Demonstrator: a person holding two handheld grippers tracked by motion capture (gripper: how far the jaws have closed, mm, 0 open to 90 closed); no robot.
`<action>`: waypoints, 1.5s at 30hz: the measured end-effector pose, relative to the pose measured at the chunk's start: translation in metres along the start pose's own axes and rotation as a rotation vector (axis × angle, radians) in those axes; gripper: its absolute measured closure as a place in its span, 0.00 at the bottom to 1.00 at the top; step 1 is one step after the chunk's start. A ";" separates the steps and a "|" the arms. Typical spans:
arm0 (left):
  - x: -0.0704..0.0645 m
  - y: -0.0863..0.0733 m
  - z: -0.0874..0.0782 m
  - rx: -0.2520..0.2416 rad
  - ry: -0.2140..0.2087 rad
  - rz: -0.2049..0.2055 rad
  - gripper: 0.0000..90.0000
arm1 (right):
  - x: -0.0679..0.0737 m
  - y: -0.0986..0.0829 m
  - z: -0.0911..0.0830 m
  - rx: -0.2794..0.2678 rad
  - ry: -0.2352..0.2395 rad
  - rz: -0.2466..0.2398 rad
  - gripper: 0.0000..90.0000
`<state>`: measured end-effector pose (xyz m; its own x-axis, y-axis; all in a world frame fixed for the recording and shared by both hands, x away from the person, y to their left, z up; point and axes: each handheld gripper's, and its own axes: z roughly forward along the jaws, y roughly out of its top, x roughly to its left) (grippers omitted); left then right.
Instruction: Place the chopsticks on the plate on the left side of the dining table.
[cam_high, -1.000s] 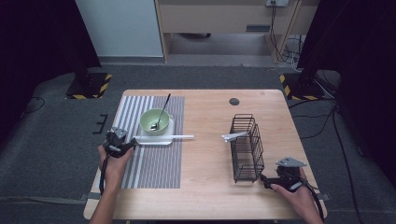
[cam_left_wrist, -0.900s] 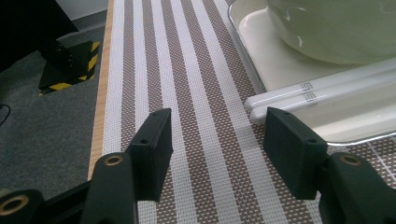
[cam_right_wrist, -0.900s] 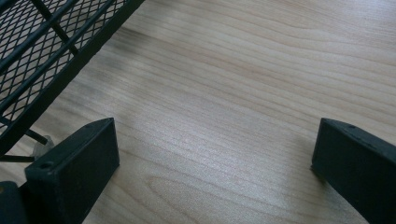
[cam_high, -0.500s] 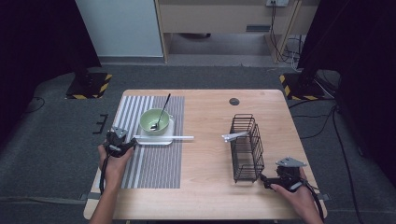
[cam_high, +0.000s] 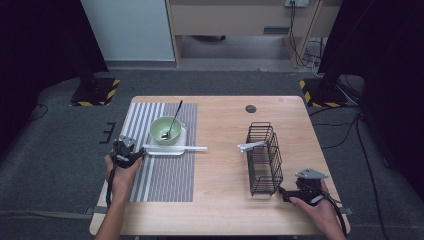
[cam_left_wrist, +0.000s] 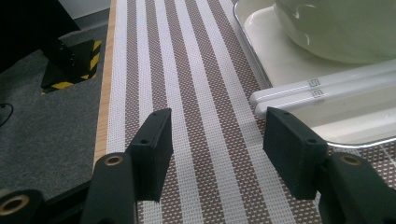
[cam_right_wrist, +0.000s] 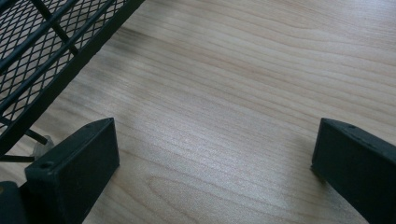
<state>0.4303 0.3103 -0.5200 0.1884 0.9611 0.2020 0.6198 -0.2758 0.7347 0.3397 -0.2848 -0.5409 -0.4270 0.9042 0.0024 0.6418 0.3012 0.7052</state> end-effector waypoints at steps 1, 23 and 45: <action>0.000 0.000 0.000 -0.001 0.001 0.000 0.47 | 0.000 0.000 0.000 0.000 0.000 0.000 0.01; 0.001 0.000 0.000 0.003 -0.001 -0.004 0.44 | 0.000 0.000 0.000 0.000 0.000 0.000 0.01; 0.001 0.013 -0.017 -0.005 -0.127 -0.034 0.18 | 0.000 0.000 0.000 0.000 0.000 0.000 0.01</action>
<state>0.4254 0.3079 -0.4988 0.2625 0.9604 0.0931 0.6240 -0.2425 0.7429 0.3396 -0.2848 -0.5410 -0.4270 0.9043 0.0023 0.6417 0.3012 0.7054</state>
